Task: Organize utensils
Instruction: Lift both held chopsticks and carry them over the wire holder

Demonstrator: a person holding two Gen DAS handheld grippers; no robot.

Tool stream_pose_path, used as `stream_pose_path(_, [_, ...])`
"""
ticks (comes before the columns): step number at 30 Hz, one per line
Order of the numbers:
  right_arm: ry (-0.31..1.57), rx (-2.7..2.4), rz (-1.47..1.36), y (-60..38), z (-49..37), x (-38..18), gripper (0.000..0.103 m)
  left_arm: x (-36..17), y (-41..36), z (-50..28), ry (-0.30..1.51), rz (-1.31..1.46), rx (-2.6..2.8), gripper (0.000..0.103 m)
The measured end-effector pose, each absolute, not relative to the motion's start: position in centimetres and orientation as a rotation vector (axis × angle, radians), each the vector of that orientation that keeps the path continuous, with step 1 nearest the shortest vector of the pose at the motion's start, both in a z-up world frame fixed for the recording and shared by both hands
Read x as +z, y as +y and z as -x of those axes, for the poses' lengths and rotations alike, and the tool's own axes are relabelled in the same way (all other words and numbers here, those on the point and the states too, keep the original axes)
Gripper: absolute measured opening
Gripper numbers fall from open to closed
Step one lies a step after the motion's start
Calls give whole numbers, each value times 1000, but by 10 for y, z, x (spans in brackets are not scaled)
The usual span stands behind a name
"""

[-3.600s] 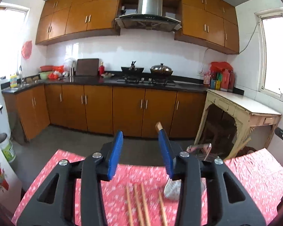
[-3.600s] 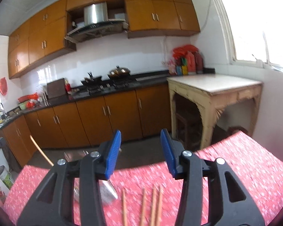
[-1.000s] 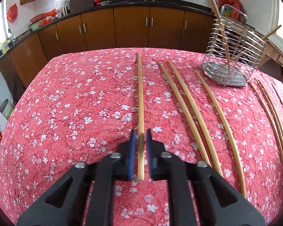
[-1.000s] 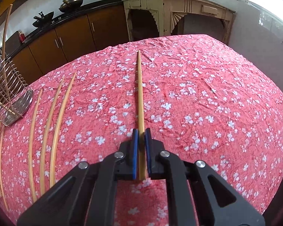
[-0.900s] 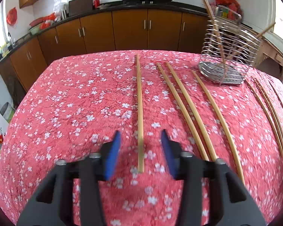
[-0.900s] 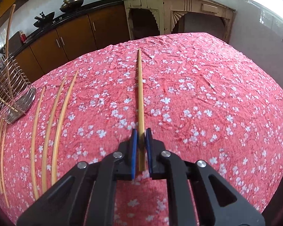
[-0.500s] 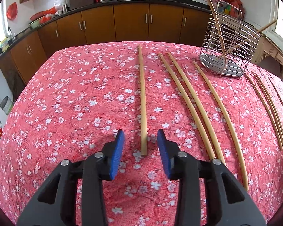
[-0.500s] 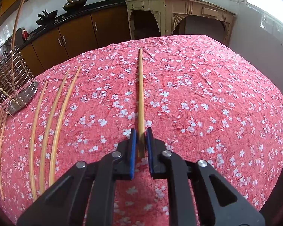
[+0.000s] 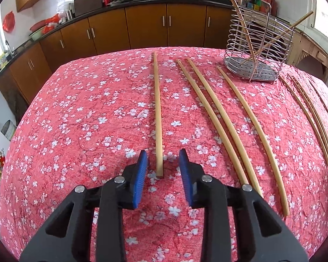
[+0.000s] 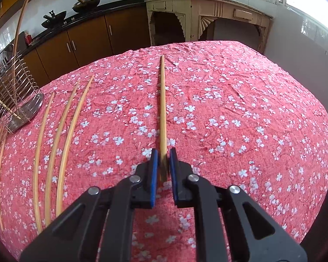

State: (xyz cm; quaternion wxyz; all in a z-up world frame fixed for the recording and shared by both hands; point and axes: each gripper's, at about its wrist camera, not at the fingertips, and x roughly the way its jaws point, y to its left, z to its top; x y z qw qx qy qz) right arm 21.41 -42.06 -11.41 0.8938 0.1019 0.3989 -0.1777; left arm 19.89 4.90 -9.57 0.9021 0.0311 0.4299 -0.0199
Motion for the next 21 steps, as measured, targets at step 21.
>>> stream_pose_path(21, [610,-358,-162,-407,-172,-66,8,-57,45,-154,703,-93,-80,7])
